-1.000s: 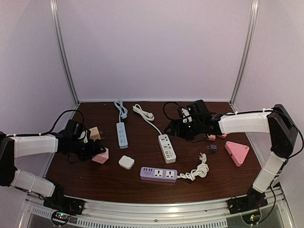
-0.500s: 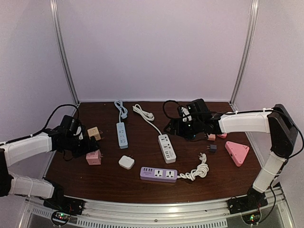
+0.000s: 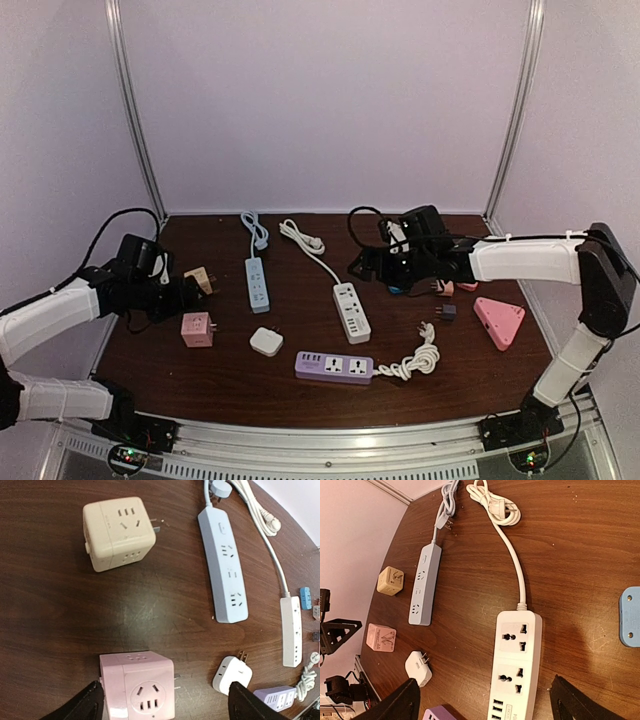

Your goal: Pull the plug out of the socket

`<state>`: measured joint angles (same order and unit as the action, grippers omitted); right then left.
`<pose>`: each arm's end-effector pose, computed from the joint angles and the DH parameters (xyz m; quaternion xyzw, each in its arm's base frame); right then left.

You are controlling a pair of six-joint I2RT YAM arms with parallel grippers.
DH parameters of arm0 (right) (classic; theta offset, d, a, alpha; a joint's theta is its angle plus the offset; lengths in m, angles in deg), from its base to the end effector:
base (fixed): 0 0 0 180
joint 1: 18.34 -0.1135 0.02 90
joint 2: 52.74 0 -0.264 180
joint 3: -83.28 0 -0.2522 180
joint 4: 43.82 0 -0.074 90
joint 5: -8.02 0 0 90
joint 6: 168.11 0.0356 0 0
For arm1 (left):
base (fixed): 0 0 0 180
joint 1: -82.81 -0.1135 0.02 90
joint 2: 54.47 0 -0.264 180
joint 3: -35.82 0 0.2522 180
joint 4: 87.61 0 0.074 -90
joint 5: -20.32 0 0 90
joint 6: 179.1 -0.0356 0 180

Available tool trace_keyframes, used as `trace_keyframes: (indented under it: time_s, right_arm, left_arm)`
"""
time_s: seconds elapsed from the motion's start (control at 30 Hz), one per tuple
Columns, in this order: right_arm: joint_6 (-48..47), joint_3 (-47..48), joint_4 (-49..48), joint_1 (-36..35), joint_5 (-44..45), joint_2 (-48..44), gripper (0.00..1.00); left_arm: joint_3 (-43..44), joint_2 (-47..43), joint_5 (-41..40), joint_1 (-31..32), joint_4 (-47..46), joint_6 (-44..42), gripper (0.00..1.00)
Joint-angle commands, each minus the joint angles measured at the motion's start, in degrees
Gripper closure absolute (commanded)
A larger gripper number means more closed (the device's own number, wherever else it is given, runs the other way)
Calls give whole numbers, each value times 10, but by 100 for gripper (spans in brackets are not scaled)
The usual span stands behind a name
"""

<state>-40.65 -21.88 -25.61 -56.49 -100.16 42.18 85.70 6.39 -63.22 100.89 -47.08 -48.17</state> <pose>0.2795 0.2337 0.2231 -0.0742 0.8882 0.3763 0.2531 0.1956 -0.0681 0.2104 -0.1685 0.9276 -0.2084 0.2602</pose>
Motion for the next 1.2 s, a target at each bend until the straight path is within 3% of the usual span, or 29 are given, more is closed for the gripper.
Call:
trace_keyframes:
  time_s: [0.0, 0.13, 0.2, 0.4, 0.63, 0.83, 1.07, 1.17]
  right_arm:
    - [-19, -13, 7, 4, 44, -38, 7]
    - [-38, -18, 21, 6, 88, -66, 0]
    - [-52, -18, 36, 8, 116, -81, 0]
    - [-98, -44, 50, 29, 211, -167, 0]
    - [-139, -109, 53, 109, 269, -272, 0]
    - [-193, -203, -28, 180, 283, -347, 0]
    - [-227, -266, -126, 280, 277, -357, 0]
    - [-244, -285, -176, 313, 281, -337, 0]
  left_arm:
    - [37, -19, 14, 0, -11, -26, 12]
    - [64, -23, 3, 20, -17, -45, 10]
    - [81, -24, -9, 31, -18, -58, 3]
    - [120, -20, -34, 40, -38, -101, 2]
    - [142, -18, -98, 40, -62, -131, 2]
    - [122, -29, -191, 36, -107, -160, 2]
    - [63, -7, -102, -48, -216, -193, 2]
    - [17, -9, -78, -63, -300, -250, 2]
